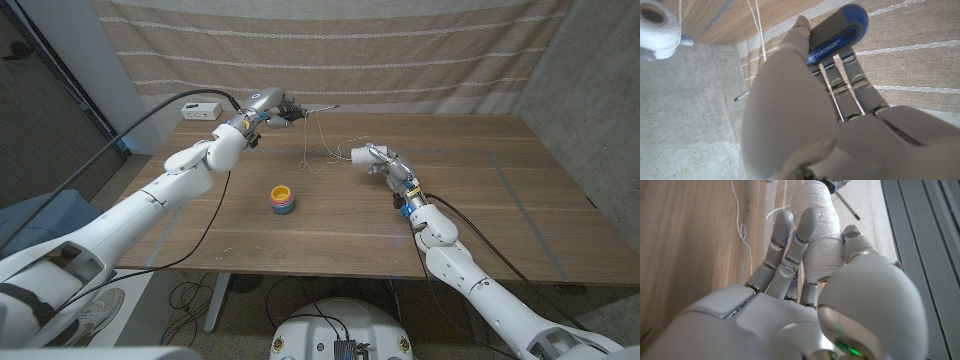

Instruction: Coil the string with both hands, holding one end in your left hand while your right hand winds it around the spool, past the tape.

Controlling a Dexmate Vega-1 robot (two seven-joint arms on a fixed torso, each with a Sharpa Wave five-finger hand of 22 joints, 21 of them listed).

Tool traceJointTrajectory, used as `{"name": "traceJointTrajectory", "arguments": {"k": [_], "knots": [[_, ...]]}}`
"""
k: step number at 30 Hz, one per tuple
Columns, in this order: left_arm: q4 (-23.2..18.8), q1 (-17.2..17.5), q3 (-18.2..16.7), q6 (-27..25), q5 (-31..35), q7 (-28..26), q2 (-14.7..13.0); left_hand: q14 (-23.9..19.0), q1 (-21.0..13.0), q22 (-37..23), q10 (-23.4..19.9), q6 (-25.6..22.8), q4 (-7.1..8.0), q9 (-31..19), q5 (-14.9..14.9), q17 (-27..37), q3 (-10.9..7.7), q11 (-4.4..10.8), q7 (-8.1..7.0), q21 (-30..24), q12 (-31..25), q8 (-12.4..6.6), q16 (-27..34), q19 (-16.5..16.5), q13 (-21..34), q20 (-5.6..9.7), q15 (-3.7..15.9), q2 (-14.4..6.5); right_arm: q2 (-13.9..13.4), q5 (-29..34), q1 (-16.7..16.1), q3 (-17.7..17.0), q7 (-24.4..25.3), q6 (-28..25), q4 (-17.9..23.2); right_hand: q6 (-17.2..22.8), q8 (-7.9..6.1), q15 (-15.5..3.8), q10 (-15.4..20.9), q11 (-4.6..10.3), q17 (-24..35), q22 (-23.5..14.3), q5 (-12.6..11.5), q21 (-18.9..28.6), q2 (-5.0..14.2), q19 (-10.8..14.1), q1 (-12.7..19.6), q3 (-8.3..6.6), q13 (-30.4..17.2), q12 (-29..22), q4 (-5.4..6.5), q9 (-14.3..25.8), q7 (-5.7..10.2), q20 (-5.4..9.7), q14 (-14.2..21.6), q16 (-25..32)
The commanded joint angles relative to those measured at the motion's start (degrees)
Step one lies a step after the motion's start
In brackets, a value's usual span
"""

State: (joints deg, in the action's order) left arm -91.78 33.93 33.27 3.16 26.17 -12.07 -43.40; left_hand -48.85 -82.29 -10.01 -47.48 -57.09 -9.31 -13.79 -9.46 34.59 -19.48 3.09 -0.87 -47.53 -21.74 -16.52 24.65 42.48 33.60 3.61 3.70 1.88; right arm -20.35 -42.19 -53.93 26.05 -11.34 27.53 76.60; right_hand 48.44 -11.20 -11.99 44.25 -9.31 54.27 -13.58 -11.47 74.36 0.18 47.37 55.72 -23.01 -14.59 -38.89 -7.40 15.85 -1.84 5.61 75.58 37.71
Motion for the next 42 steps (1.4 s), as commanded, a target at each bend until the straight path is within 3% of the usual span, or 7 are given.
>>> {"name": "traceJointTrajectory", "arguments": {"k": [1,8,15,28,42], "knots": [[-0.12,-1.30,1.77,-2.57,2.47,0.46,0.51,-3.07,-8.58,-0.27,-0.32,-7.95,0.18,-0.20,-0.42,0.11,-0.35,0.19,7.40,-1.78,0.08,-0.08,0.15,0.57,0.21,8.10,6.51,-8.97,-1.67,-7.01,1.73,1.89,-19.76,0.10,4.96,10.83,-0.12,-0.40,13.63,8.31,0.13,0.20,-0.40,0.76,9.45,-0.13,10.17,-1.23,-18.01,-9.12,1.48,0.14,-4.18,4.94,0.12,-0.04],[-0.38,-1.87,3.00,-3.27,4.47,0.53,0.57,-3.20,-8.58,-0.27,-0.33,-8.02,0.18,-0.19,-0.42,0.07,-0.34,0.20,7.45,-1.85,0.23,-0.04,0.09,0.54,0.30,8.10,6.47,-8.96,-1.73,-6.09,4.55,3.80,-23.53,-1.05,7.00,10.86,-0.11,-0.38,13.86,8.30,0.17,0.63,-0.37,1.34,9.52,-0.23,10.27,-1.09,-17.86,-9.04,1.45,0.16,-4.18,5.01,0.34,0.02],[-1.47,-1.70,3.63,-3.57,5.59,1.37,0.08,-3.21,-8.56,-0.27,-0.34,-7.97,0.19,-0.23,-0.42,0.19,-0.32,0.15,7.50,-1.91,0.37,0.01,0.09,0.51,0.37,8.11,6.52,-8.96,-0.98,-3.91,7.44,4.80,-23.53,-0.85,7.98,10.81,-0.09,-0.36,13.83,8.24,0.53,1.09,-0.39,1.90,9.61,-0.49,10.36,-1.13,-18.02,-9.04,1.49,0.21,-4.13,5.11,0.17,-0.01],[-4.17,0.02,3.57,-4.03,6.11,3.61,-1.45,-3.09,-8.57,-0.26,-0.41,-7.94,0.19,-0.30,-0.42,0.20,-0.31,0.26,7.52,-1.99,0.59,0.09,-0.10,0.43,0.51,8.12,6.40,-8.98,1.44,1.30,12.84,4.81,-16.57,0.64,9.92,10.80,-0.07,-0.36,13.76,8.46,0.70,1.70,-0.41,2.71,9.55,-0.94,10.24,-1.02,-17.93,-8.82,1.67,0.21,-4.10,5.19,-0.08,-0.24],[-6.49,2.53,2.00,-3.67,5.64,3.70,-2.85,-3.15,-8.61,-0.25,-0.41,-8.10,0.19,-0.33,-0.43,0.34,-0.29,0.28,7.35,-2.07,0.89,0.13,-0.15,0.33,0.66,8.10,6.42,-9.00,3.68,3.74,18.57,3.48,-8.53,-1.48,5.21,10.81,-0.06,-0.40,13.66,8.47,0.86,2.12,-0.49,3.34,9.60,-1.25,10.29,-1.07,-18.17,-8.83,1.76,0.21,-4.07,5.27,-0.09,-0.39]]}}
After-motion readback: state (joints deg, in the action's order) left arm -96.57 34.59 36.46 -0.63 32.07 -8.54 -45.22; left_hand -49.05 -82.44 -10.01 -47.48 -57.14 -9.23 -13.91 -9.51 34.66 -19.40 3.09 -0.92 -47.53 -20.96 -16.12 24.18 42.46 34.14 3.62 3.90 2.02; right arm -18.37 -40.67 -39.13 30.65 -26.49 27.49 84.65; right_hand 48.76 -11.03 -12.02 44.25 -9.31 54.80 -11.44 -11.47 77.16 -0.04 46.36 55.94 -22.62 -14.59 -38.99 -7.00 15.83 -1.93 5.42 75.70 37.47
